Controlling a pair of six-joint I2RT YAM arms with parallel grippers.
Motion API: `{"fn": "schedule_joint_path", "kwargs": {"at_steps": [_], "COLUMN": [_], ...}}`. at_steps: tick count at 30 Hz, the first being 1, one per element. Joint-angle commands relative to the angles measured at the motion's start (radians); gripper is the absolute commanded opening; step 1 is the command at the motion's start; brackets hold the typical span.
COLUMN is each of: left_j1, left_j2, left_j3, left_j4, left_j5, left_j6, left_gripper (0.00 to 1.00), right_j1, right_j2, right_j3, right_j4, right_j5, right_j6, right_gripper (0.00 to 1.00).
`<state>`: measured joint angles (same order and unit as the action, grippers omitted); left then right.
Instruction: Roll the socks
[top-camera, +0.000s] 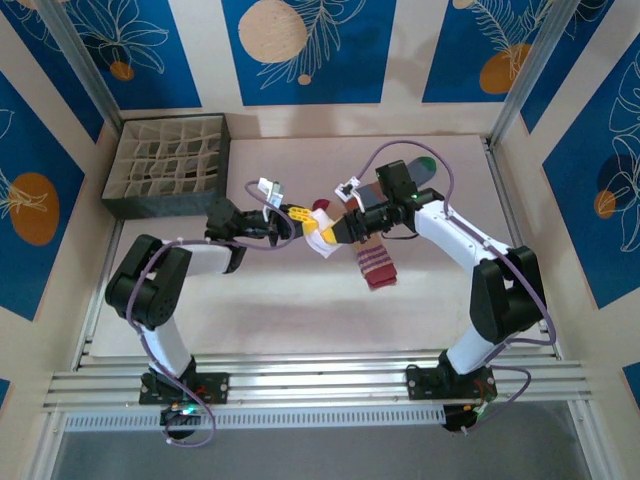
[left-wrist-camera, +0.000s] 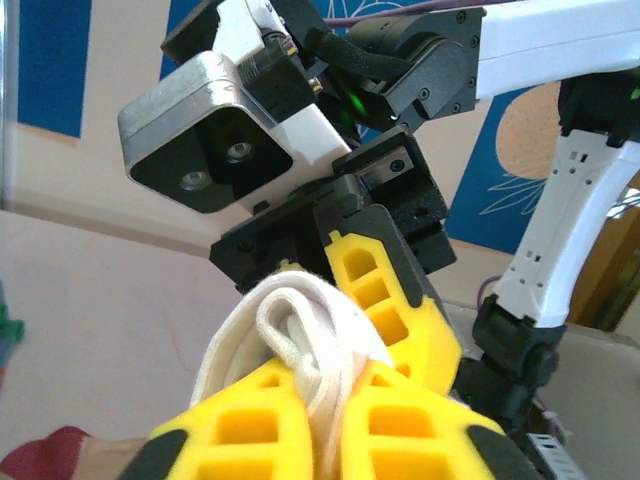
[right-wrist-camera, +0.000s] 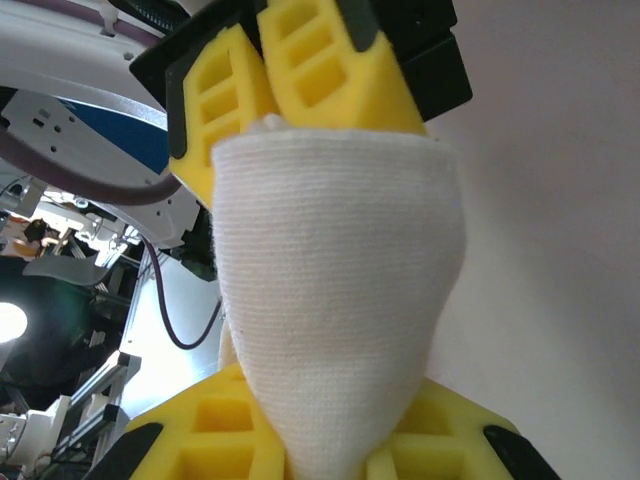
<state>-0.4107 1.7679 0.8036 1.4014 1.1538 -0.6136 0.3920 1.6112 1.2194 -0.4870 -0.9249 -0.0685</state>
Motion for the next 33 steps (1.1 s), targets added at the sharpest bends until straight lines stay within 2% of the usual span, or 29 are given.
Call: {"fn": "schedule_joint_path", "kwargs": {"at_steps": [1,2,3,7,9,11,15,20,25,33], "left_j1": [-0.022,-0.021,-0.021,-0.019,-0.017,-0.017,-0.025,-0.042,-0.048,-0.051], "left_j2": [-0.028,-0.034,-0.044,-0.079,-0.111,-0.157,-0.262,-0.334,-0.374,-0.416], "left_j3": [0.031,0.029,0.026,0.013,0.011,0.014,0.056,0.120,0.140,0.162], "left_j4": [0.005,0.004,0.005,-0.030,-0.134,-0.288,-0.706,-1.031,-1.135,-1.182], "left_j5": [0.055,0.055,0.054,0.031,0.005,-0.031,-0.112,-0.211,-0.294,-0.362], "left_j6": [-0.032,-0.036,-0.037,-0.019,0.040,0.134,0.367,0.526,0.547,0.488], "left_gripper": [0.00,0.00,0.00,0.00,0.00,0.00,0.00,0.00,0.00,0.00], "right_j1": [0.027,0.024,0.019,0.004,0.008,0.022,0.065,0.102,0.160,0.230], "right_j2": [-0.050,-0.065,-0.084,-0.162,-0.209,-0.245,-0.277,-0.228,-0.170,-0.073], "right_j3": [0.043,0.034,0.025,-0.029,-0.063,-0.089,-0.115,-0.068,-0.023,0.037], "right_j4": [0.017,0.035,0.053,0.120,0.149,0.163,0.170,0.154,0.157,0.135], "right_j5": [-0.046,-0.002,0.039,0.190,0.281,0.352,0.456,0.480,0.454,0.531], "right_j6": [0.001,0.013,0.024,0.050,0.054,0.039,0.017,0.016,0.009,-0.011], "right_gripper": [0.16,0.29,0.37,0.49,0.60,0.61,0.63,0.64,0.65,0.65]}}
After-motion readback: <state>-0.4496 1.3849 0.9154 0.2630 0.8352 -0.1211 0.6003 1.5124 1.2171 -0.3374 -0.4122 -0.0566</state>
